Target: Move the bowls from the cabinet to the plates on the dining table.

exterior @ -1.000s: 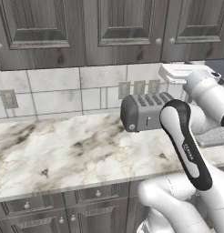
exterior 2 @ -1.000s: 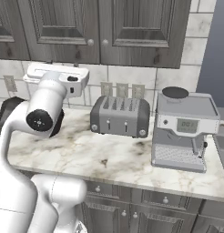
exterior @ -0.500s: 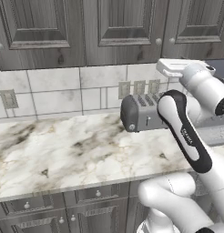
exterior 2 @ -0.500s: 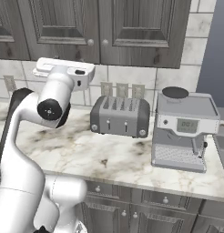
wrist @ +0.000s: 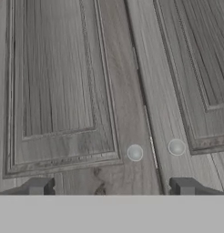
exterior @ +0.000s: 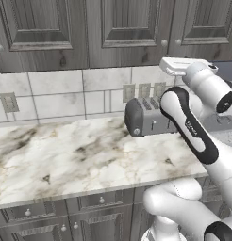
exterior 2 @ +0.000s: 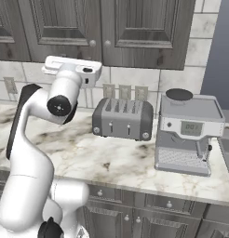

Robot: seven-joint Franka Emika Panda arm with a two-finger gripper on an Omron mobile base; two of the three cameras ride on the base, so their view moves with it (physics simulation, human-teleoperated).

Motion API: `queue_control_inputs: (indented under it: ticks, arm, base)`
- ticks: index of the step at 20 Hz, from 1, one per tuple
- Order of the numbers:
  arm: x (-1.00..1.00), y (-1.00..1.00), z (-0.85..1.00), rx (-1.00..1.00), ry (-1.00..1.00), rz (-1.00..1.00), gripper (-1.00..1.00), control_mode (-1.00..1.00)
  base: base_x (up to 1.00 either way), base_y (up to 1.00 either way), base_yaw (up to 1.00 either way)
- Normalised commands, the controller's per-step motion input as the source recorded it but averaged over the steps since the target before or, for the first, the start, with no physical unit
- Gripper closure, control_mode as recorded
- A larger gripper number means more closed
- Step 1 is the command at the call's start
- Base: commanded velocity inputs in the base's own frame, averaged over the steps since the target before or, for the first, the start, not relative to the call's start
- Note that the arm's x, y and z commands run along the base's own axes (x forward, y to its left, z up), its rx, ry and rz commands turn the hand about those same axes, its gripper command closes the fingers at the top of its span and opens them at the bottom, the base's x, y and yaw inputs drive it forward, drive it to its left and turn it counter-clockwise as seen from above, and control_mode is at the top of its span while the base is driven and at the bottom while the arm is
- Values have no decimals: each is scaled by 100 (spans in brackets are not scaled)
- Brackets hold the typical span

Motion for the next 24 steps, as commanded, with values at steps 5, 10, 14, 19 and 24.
queue_control_inputs:
  ticks: [5,10,14,19,24]
  arm:
    - [8,-3,14,0,0,0,-100,-100]
    - [4,0,25,0,0,0,-100,-100]
    - [12,0,5,0,0,0,-100,-100]
    - [28,0,0,0,0,0,-100,-100]
    - [33,-2,0,0,0,0,-100,-100]
  base:
    - [0,0,0]
    - [0,0,0]
    - [0,0,0]
    - [0,0,0]
    - [0,0,0]
